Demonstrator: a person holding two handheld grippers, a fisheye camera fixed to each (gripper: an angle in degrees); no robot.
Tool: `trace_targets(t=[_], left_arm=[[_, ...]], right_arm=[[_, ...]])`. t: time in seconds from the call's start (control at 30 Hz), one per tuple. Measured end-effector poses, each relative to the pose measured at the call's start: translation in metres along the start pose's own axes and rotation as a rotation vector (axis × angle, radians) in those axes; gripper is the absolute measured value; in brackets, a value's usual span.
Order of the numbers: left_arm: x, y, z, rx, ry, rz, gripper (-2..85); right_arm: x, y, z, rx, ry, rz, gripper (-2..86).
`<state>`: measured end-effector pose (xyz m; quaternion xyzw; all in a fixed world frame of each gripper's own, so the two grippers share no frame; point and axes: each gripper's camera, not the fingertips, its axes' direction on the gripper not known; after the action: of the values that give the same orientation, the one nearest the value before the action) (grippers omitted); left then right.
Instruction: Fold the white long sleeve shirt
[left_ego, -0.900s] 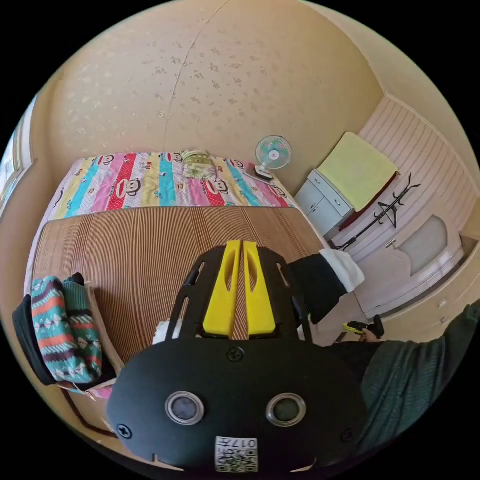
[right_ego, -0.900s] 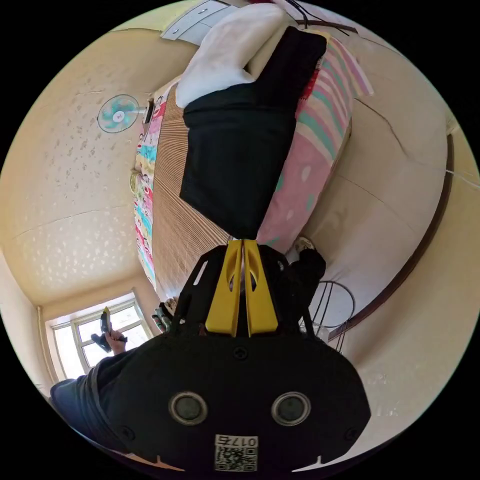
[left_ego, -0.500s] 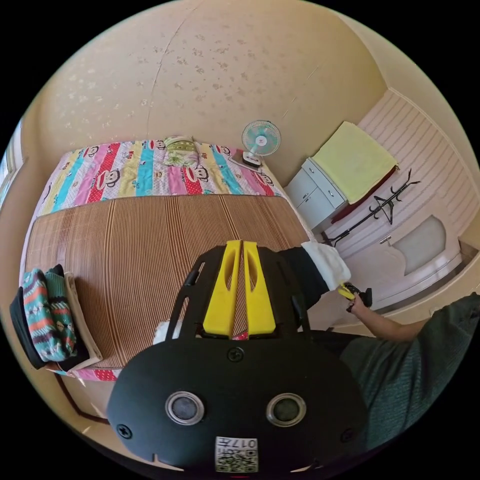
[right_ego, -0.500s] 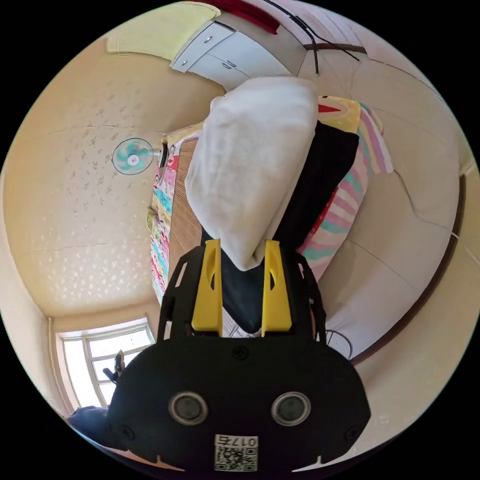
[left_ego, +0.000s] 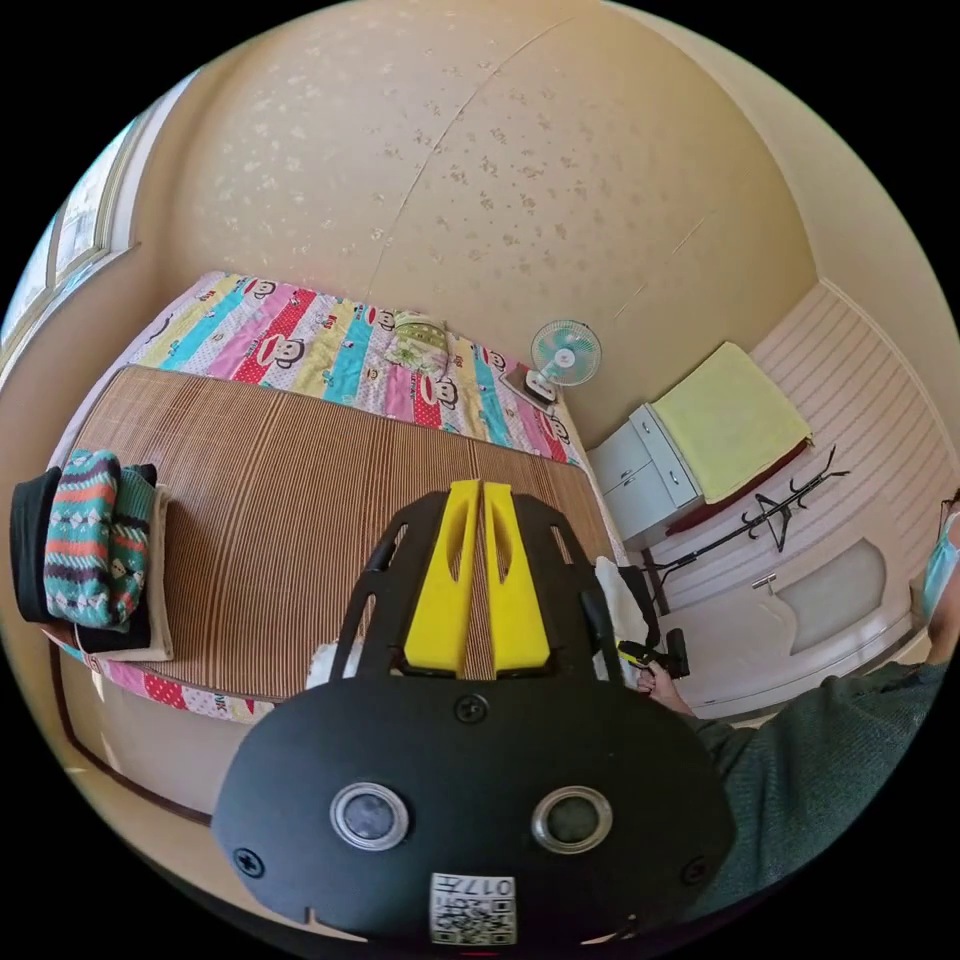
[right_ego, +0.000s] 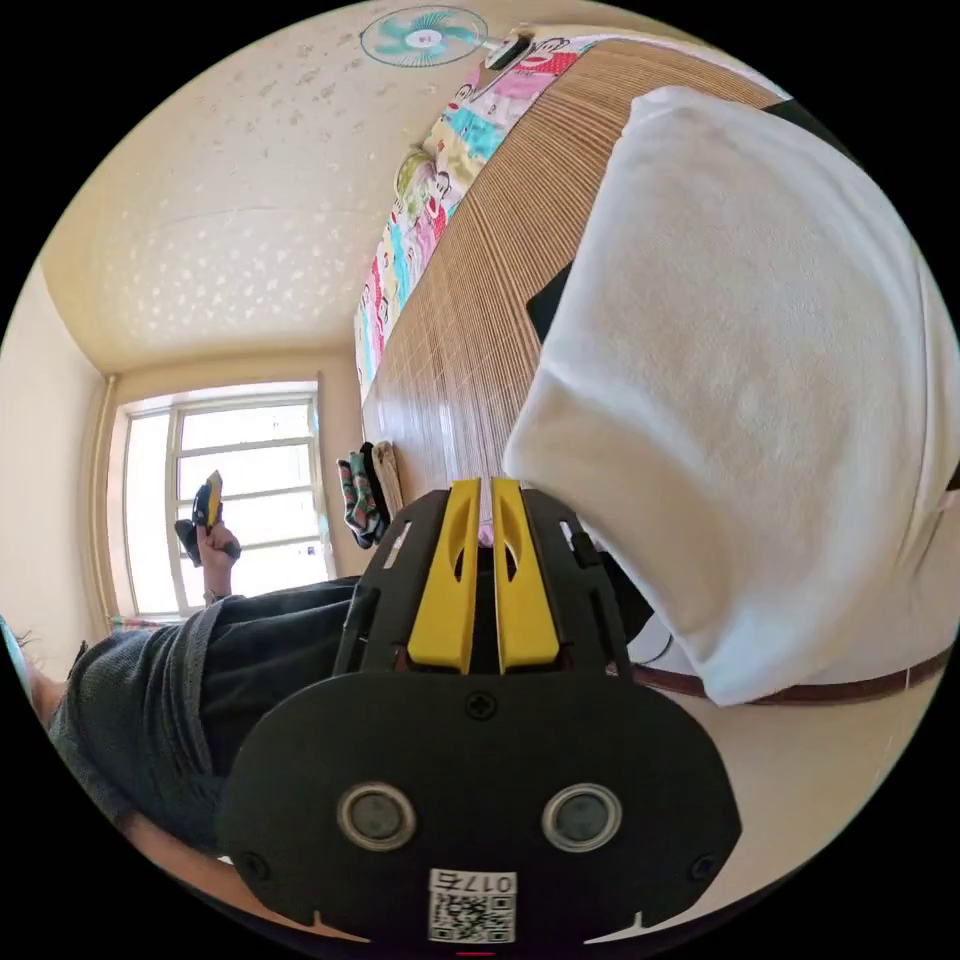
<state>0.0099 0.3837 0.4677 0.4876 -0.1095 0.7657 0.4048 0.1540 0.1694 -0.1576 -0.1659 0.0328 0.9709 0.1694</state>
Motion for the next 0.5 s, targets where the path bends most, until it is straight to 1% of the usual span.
trace_targets(t=[0.07,0.13,0.2,0.27,0.33,0.37,0.43,0.47,0.5], left_arm=[[-0.004,0.002,0.012,-0.014,0.033,0.005,-1.0],[-0.006,0.001,0.021,-0.026,0.048,0.023,-1.0],[-0.012,-0.002,0.032,-0.032,0.04,0.041,-0.9],[-0.019,-0.007,0.041,-0.04,0.044,0.036,-0.8],[-0.025,-0.012,0.05,-0.041,0.07,0.023,-0.5],[-0.027,-0.016,0.057,-0.036,0.096,0.024,0.0],[-0.026,-0.023,0.07,-0.044,0.119,0.044,2.2],[-0.024,-0.029,0.082,-0.071,0.126,0.061,4.7],[-0.02,-0.037,0.098,-0.126,0.144,0.084,7.7]], right_arm=[[-0.02,0.002,0.005,-0.045,-0.018,-0.111,2.0],[-0.022,0.006,-0.011,-0.008,0.027,-0.102,2.2],[-0.013,0.012,-0.038,0.102,0.117,-0.05,3.2],[0.01,0.023,-0.083,0.292,0.296,0.125,7.2],[0.025,0.028,-0.111,0.422,0.389,0.213,10.3],[0.039,0.027,-0.123,0.458,0.43,0.275,11.2],[0.061,0.022,-0.133,0.484,0.409,0.337,11.7],[0.077,0.016,-0.133,0.478,0.325,0.369,11.9],[0.084,0.014,-0.132,0.476,0.281,0.375,11.9]])
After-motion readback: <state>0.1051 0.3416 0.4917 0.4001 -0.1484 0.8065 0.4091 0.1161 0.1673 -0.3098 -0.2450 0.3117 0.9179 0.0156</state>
